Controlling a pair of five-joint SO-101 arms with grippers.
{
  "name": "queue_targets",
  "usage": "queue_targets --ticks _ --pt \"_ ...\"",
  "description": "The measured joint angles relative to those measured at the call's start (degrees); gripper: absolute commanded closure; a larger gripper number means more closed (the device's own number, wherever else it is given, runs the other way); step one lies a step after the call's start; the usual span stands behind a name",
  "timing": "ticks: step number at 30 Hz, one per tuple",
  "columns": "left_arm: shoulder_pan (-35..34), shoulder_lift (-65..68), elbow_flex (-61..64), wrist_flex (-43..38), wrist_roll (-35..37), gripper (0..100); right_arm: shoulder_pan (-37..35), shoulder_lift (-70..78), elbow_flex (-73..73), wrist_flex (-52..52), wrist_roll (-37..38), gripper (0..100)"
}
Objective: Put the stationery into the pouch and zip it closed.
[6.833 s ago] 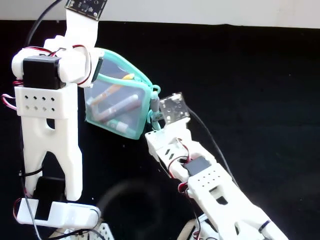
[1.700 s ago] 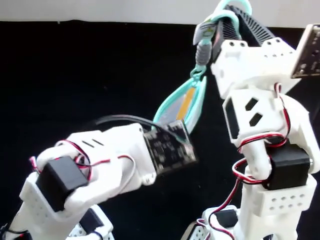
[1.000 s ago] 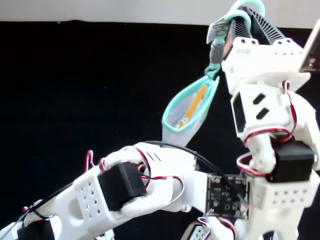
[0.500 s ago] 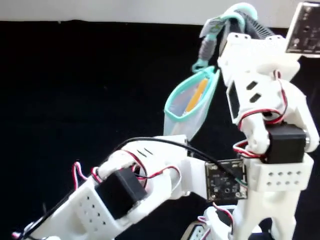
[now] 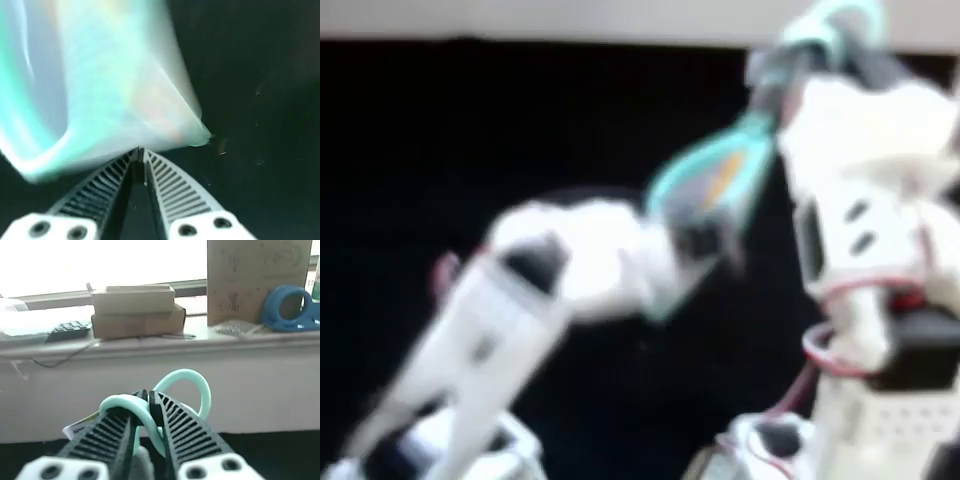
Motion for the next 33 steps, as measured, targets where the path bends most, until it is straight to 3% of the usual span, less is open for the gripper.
queue_targets --ticks 6,18,22,33 --pt "2.64 -4.04 -14.95 13.36 -0.79 99 0.18 0.44 0.00 0.09 0.00 99.1" --pt "2.37 -3.52 -16.00 13.27 -0.70 99 0.09 0.35 0.00 0.00 0.00 99.1" --pt "0.26 -3.52 -15.21 10.37 0.18 99 0.09 0.35 -0.09 0.00 0.00 99.1" --pt "-1.14 -3.52 -2.64 -6.68 17.41 99 0.00 0.26 -0.09 0.00 0.00 99.1"
